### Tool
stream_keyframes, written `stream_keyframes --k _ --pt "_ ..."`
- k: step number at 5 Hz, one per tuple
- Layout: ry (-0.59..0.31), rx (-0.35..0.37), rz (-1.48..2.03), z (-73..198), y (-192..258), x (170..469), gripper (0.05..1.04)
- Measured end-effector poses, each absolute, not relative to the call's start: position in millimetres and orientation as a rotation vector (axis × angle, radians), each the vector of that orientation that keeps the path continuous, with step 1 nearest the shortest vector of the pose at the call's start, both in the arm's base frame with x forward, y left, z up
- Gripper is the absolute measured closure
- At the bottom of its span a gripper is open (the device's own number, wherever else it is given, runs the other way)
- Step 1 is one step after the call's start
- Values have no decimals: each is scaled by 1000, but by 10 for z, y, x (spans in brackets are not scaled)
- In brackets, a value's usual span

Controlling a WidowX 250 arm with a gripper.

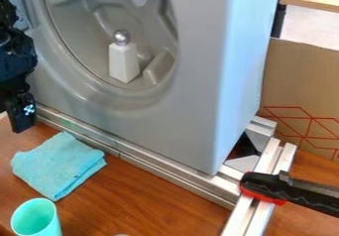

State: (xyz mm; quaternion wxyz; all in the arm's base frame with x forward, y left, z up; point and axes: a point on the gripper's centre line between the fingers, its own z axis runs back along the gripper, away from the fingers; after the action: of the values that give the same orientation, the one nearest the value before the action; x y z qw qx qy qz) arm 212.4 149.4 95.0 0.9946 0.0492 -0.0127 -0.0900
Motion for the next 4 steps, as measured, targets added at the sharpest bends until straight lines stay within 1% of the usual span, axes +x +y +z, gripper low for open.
stream_keyframes --k 1,2,3,4 --pt "-9 82 -181 896 1475 2110 83" --pt "-68 55 -180 961 1392 2263 83" --pt "-143 53 -188 1054 1296 2457 83" --pt "-228 58 -162 1222 1247 2676 83"
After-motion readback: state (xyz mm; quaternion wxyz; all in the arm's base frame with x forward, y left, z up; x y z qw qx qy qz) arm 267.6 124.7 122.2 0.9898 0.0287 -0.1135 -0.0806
